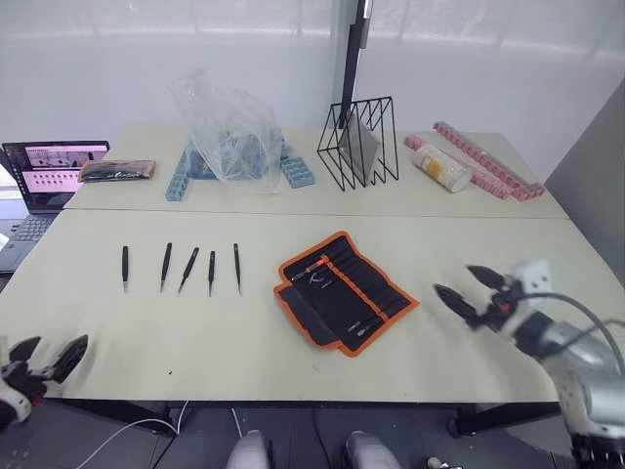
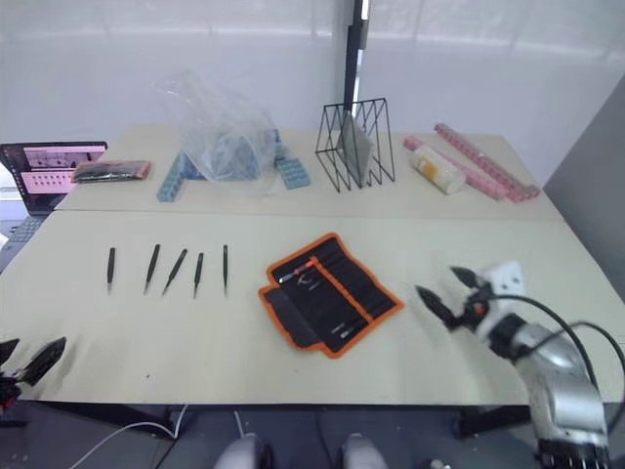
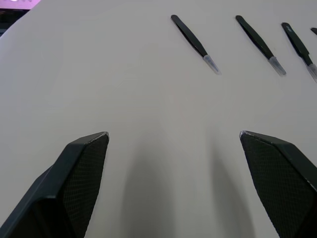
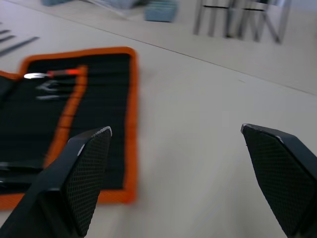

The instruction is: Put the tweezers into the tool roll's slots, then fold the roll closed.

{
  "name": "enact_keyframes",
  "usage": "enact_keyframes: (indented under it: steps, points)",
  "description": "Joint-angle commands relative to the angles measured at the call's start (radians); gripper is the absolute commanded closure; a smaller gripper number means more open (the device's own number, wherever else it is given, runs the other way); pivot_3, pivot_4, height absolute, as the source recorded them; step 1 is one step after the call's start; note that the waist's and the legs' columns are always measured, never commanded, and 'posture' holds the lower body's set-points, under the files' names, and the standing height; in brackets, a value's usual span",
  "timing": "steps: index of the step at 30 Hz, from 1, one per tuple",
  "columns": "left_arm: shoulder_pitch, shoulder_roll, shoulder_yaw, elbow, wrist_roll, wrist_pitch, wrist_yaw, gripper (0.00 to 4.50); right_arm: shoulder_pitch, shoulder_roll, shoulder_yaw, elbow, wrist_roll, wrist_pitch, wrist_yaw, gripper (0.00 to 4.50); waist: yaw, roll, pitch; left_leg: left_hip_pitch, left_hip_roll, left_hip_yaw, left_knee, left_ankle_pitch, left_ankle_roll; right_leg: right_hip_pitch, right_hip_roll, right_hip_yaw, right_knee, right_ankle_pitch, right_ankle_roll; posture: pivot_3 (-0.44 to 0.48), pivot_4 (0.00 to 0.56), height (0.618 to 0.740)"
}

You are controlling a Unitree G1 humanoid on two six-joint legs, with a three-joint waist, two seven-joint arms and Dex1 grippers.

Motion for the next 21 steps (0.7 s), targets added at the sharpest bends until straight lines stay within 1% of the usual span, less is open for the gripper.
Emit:
enact_keyframes:
  steps: [1, 4, 6, 8, 11, 15, 21]
  points:
    - [-0.065, -0.008, -0.044, -0.061, 0.018, 0.065, 0.132, 0.0, -0.071, -0.038, 0.068, -0.068, 0.054, 0.066, 0.098, 0.03, 0.008, -0.001, 0.0, 0.0, 0.0, -0.001, 0.0, 0.0, 0.0, 0.0, 0.0, 0.0, 0.001, 0.0, 0.0, 0.0, 0.15, 0.684]
    - [-0.153, -0.012, -0.092, -0.06, 0.038, 0.124, 0.227, 0.0, -0.137, -0.049, 0.12, -0.079, 0.07, 0.098, 0.149, 0.03, 0.012, -0.001, 0.0, 0.0, -0.002, -0.003, 0.0, 0.0, 0.0, 0.0, -0.002, -0.001, 0.002, 0.0, 0.0, 0.0, 0.15, 0.684]
    - [-0.182, -0.011, -0.107, -0.059, 0.039, 0.146, 0.255, 0.0, -0.158, -0.05, 0.133, -0.079, 0.072, 0.108, 0.162, 0.03, 0.01, -0.003, 0.0, -0.001, -0.002, -0.003, 0.001, 0.0, 0.0, 0.0, -0.001, -0.002, 0.002, 0.0, 0.0, 0.0, 0.15, 0.684]
    - [-0.241, 0.003, -0.16, -0.026, 0.069, 0.146, 0.277, 0.0, -0.2, -0.041, 0.157, -0.088, 0.083, 0.129, 0.173, 0.03, 0.009, -0.003, 0.0, -0.001, -0.002, -0.004, 0.0, 0.0, 0.0, 0.0, -0.002, -0.002, 0.002, 0.0, 0.0, 0.0, 0.15, 0.684]
    - [-0.333, 0.02, -0.241, 0.044, 0.105, 0.15, 0.274, 0.0, -0.24, -0.03, 0.178, -0.103, 0.09, 0.151, 0.177, 0.03, 0.009, -0.003, 0.0, -0.001, -0.002, -0.004, 0.0, 0.0, 0.0, -0.001, -0.001, -0.002, 0.003, 0.001, 0.0, 0.0, 0.15, 0.684]
    - [-0.43, 0.029, -0.303, 0.172, 0.142, 0.14, 0.271, 0.0, -0.239, -0.026, 0.179, -0.12, 0.093, 0.168, 0.167, 0.03, 0.009, -0.004, 0.0, -0.001, -0.003, -0.005, 0.0, 0.0, 0.0, 0.0, -0.001, -0.003, 0.003, 0.001, 0.0, 0.0, 0.15, 0.684]
    - [-0.558, 0.03, -0.345, 0.372, 0.179, 0.131, 0.275, 0.0, -0.232, -0.028, 0.179, -0.155, 0.097, 0.186, 0.15, 0.03, 0.011, -0.003, 0.0, -0.001, -0.003, -0.005, 0.0, 0.0, 0.0, 0.0, -0.001, -0.003, 0.004, 0.001, 0.0, 0.0, 0.15, 0.684]
